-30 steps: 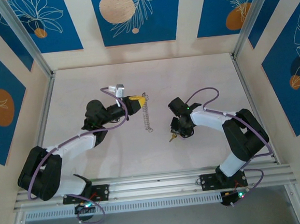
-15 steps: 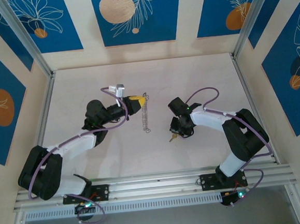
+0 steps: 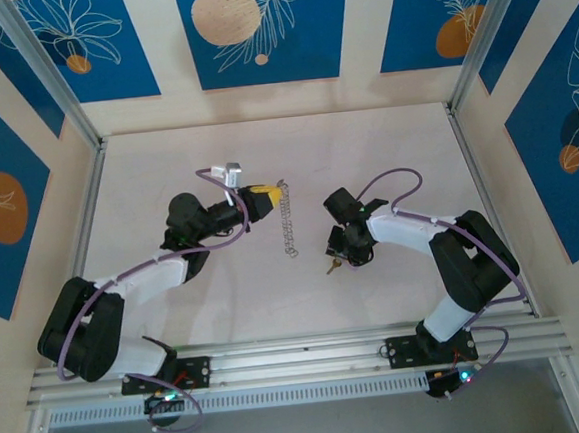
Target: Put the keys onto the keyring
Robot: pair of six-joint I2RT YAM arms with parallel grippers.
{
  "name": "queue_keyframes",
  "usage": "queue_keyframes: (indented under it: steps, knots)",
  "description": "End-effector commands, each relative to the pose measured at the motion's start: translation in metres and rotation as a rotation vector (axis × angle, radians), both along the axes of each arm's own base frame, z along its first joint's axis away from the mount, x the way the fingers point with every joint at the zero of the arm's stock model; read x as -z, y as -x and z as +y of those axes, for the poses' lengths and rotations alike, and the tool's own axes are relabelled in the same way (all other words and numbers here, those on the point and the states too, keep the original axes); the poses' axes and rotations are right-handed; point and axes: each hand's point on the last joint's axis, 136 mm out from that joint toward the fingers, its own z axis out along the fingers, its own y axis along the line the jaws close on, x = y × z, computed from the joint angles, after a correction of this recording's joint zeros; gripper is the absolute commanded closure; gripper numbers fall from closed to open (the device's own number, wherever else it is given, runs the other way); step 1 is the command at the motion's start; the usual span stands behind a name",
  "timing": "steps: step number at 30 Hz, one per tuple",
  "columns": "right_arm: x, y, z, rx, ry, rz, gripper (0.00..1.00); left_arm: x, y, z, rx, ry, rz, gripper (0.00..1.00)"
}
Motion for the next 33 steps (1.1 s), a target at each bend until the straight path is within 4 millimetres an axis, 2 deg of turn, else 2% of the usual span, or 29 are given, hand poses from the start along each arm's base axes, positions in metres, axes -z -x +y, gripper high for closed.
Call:
queue_keyframes:
  steps: [1, 8, 12, 14, 20, 33]
  knots:
    - [-0.003, -0.006, 0.004, -0.001, 0.009, -0.006, 0.61, -0.019, 0.008, -0.002, 0.034, 0.038, -0.070, 1.00]
    - [0.004, -0.005, 0.004, -0.016, 0.019, 0.016, 0.63, -0.018, 0.007, -0.003, 0.034, 0.039, -0.070, 1.00]
    - [0.006, -0.002, 0.003, -0.022, 0.022, 0.025, 0.67, -0.018, 0.006, -0.003, 0.036, 0.039, -0.069, 1.00]
    - [0.006, 0.000, 0.002, -0.023, 0.022, 0.026, 0.72, -0.018, 0.006, -0.004, 0.037, 0.040, -0.066, 1.00]
    - [0.000, 0.002, 0.001, -0.035, 0.010, 0.011, 0.99, -0.019, 0.006, -0.004, 0.038, 0.046, -0.065, 1.00]
    - [-0.037, 0.000, 0.000, -0.028, -0.044, -0.094, 1.00, -0.019, 0.007, -0.002, 0.034, 0.047, -0.065, 1.00]
